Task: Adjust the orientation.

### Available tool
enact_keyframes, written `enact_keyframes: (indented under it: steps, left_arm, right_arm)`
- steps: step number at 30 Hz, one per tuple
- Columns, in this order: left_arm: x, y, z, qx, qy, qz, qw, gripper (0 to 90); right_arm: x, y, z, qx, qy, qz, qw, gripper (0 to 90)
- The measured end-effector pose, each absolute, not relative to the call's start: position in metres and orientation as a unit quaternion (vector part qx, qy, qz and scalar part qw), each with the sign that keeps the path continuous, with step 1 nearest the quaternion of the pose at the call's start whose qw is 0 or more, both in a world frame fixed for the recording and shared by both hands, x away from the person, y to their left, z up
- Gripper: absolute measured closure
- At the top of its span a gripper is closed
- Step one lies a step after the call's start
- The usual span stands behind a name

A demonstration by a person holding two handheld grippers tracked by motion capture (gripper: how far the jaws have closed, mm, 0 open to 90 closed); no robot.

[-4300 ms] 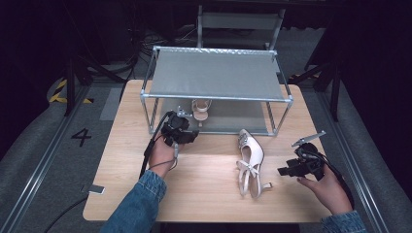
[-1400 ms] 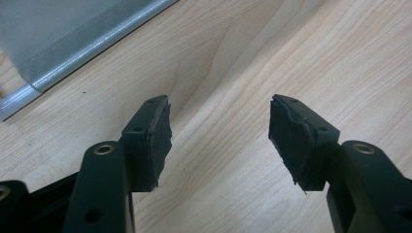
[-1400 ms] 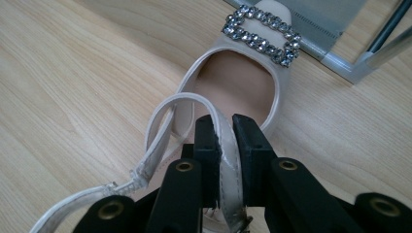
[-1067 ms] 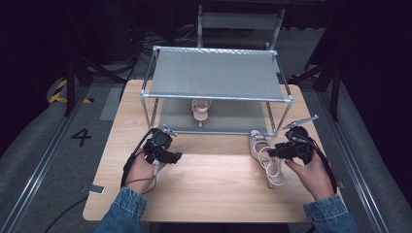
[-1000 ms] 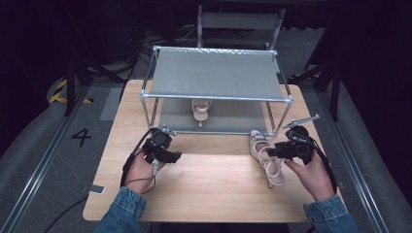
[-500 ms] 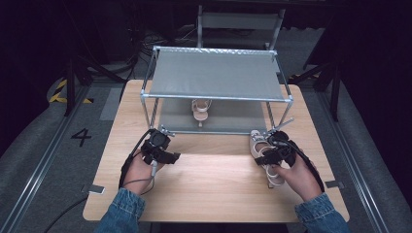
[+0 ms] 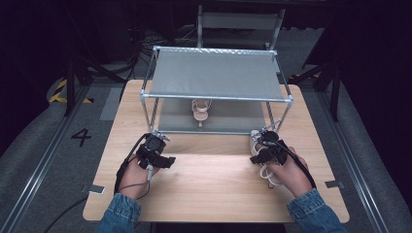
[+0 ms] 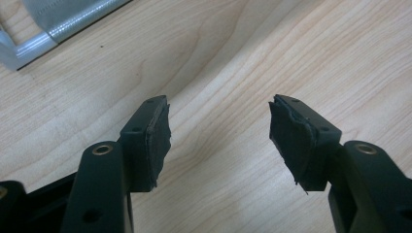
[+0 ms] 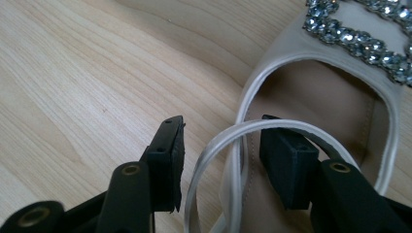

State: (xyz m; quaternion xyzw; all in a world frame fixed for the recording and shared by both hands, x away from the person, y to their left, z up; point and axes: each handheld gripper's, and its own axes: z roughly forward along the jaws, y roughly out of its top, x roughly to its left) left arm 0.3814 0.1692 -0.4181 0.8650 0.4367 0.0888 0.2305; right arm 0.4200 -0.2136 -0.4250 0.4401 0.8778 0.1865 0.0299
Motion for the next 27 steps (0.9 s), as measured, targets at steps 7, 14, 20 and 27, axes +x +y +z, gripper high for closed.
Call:
enact_keyframes:
  steps: [7, 14, 20, 27]
  left_arm:
    - [0.378, 0.175, -0.420, 0.863, 0.442, 0.092, 0.227, 40.0]
    - [0.377, 0.177, -0.422, 0.863, 0.444, 0.091, 0.224, 40.1]
    - [0.378, 0.180, -0.422, 0.861, 0.447, 0.092, 0.224, 40.0]
    - [0.378, 0.182, -0.420, 0.858, 0.450, 0.087, 0.232, 40.0]
  right_arm:
    - [0.424, -0.199, -0.431, 0.411, 0.896, 0.151, 0.070, 63.7]
    - [0.423, -0.198, -0.430, 0.410, 0.896, 0.138, 0.100, 82.6]
    - [0.423, -0.198, -0.427, 0.403, 0.900, 0.130, 0.099, 85.5]
    - [0.419, -0.200, -0.416, 0.392, 0.902, 0.151, 0.098, 86.7]
